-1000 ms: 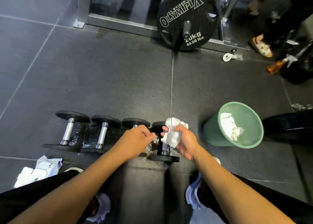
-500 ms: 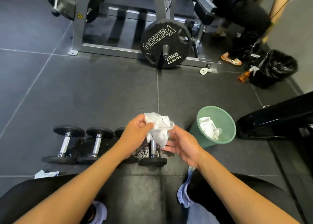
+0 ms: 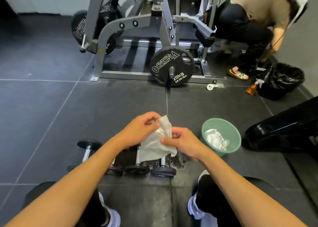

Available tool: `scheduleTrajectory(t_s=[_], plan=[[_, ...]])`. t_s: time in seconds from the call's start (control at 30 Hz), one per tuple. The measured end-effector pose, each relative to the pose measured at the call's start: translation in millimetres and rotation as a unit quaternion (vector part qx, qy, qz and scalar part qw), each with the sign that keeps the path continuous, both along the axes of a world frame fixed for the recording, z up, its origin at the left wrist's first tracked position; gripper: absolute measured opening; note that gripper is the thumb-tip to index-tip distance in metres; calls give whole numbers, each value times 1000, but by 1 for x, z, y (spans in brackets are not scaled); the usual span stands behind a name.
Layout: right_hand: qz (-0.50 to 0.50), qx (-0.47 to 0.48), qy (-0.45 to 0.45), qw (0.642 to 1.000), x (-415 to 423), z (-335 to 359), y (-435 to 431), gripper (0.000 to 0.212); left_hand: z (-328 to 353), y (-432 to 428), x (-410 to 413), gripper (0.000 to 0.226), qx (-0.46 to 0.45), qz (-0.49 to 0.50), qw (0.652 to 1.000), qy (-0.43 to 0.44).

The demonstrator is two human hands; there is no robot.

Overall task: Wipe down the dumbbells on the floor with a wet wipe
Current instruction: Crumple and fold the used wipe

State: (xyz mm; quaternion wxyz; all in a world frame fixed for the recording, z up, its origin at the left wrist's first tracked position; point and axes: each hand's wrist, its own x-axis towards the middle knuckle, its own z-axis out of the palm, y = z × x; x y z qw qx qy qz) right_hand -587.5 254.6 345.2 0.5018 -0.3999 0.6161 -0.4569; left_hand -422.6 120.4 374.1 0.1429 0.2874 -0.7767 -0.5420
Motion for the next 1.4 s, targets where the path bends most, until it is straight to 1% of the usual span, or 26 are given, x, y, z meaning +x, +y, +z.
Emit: scheduleTrajectory(t_s=[0.03, 0.07, 0.1, 0.13, 0.17, 0.2, 0.23, 0.33, 0.4, 0.43, 0.5, 0.57, 0.6, 0.67, 0.73, 0.8, 0.9, 0.97, 1.07, 1.1, 1.13, 1.2, 1.23, 1.27, 1.33, 1.4], plan=[[-22, -9, -12, 1000, 0, 3, 3, 21, 1, 3, 2, 12, 35, 48, 998, 18], [-47, -16, -38, 998, 1, 7, 7, 22, 1, 5, 4, 16, 94, 95, 990, 32], [-68, -18, -63, 996, 2, 12, 12, 22, 0, 10, 8, 28, 177, 126, 975, 36], [-83, -20, -77, 993, 2, 16, 18, 20, -3, 14, 13, 39, 272, 135, 952, 32], [-88, -19, -77, 993, 2, 20, 23, 18, -6, 20, 18, 44, 354, 129, 926, 22], [-87, -18, -74, 993, 2, 24, 30, 15, -9, 29, 23, 44, 410, 117, 905, 12], [-84, -17, -69, 994, 1, 28, 37, 11, -11, 38, 27, 42, 428, 97, 899, 4], [-68, -16, -86, 994, -2, 33, 55, 11, -13, 63, 26, 42, 361, 81, 929, -7], [-60, -26, -103, 993, -2, 37, 65, 20, -12, 74, 21, 51, 333, 121, 934, 36], [-61, -36, -99, 993, -3, 40, 70, 23, -10, 78, 19, 52, 327, 143, 932, 66], [-77, -62, -29, 995, -6, 48, 80, 25, -4, 80, 19, 40, 306, 165, 929, 127], [-79, -84, 38, 993, -13, 56, 87, 29, 4, 80, 24, 30, 247, 156, 942, 166], [-77, -95, 48, 991, -17, 62, 90, 33, 10, 80, 27, 33, 207, 146, 951, 178], [-71, -120, 74, 987, -25, 70, 93, 50, 22, 81, 29, 51, 144, 135, 961, 191], [-69, -144, 108, 981, -29, 74, 92, 65, 29, 84, 25, 53, 112, 138, 967, 184], [-67, -158, 149, 974, -28, 76, 91, 71, 29, 86, 19, 42, 137, 166, 962, 171], [-76, -185, 216, 956, -25, 76, 92, 76, 20, 86, 10, 25, 263, 204, 929, 164], [-103, -176, 204, 958, -27, 71, 93, 69, 17, 87, 4, 19, 322, 223, 906, 163], [-150, -102, 181, 967, -24, 61, 98, 61, 15, 101, -5, 21, 398, 219, 874, 172], [-155, -75, 165, 971, -20, 57, 99, 57, 11, 107, -8, 23, 404, 207, 875, 168], [-163, -54, 129, 977, -15, 52, 100, 53, 6, 114, -11, 25, 395, 195, 884, 155], [-188, -35, 11, 981, -5, 42, 100, 46, -5, 124, -20, 26, 373, 179, 901, 129], [-197, -26, -36, 979, -2, 35, 101, 40, -11, 129, -26, 25, 373, 177, 903, 121], [-199, -26, -56, 978, 1, 28, 102, 35, -16, 131, -31, 24, 378, 181, 900, 117], [-193, -32, -27, 980, -1, 13, 105, 37, -23, 135, -41, 24, 402, 191, 887, 123], [-179, -28, 13, 983, -9, 0, 107, 39, -25, 137, -50, 22, 405, 195, 885, 120]])
